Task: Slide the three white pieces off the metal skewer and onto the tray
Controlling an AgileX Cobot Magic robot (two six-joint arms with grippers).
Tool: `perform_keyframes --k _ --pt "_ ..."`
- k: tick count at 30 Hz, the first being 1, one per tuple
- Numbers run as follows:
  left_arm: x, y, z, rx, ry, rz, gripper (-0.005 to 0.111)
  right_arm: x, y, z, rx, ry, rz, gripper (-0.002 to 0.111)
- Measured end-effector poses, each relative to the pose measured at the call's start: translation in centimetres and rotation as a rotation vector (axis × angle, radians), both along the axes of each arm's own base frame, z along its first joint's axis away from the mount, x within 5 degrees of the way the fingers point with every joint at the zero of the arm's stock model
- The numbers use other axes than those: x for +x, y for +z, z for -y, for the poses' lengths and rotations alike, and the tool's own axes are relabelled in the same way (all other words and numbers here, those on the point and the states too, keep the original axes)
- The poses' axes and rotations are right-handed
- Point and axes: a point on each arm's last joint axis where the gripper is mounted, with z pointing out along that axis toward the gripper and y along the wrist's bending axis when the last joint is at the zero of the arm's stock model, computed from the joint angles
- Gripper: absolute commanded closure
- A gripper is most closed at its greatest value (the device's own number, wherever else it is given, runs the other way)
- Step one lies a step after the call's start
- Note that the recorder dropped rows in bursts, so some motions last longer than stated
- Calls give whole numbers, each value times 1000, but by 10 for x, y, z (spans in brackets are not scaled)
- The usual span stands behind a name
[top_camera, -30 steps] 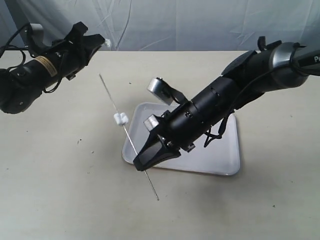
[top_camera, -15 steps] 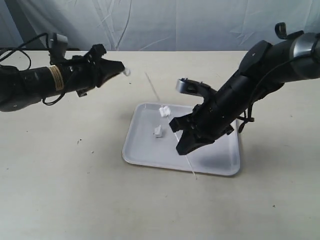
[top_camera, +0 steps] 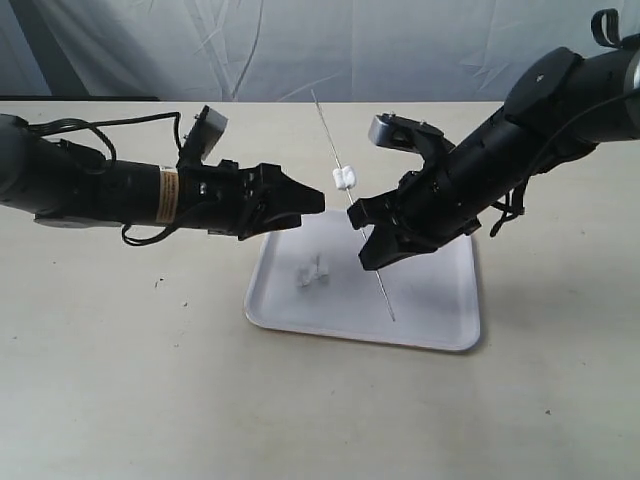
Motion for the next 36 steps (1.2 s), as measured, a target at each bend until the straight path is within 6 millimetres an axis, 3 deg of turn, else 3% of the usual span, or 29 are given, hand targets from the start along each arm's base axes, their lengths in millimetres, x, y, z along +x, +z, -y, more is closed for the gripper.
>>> perform_keyframes --k 10,21,30,36 --pt "9 11 4 -97 77 2 51 -1 7 -8 116 15 -4 109" --pt "18 22 0 -220 158 23 55 4 29 -19 235 43 -26 109" --pt "19 28 -3 -278 159 35 56 4 29 -16 175 55 -41 109" --pt "20 28 -5 -284 166 37 63 5 28 -15 163 51 -37 109"
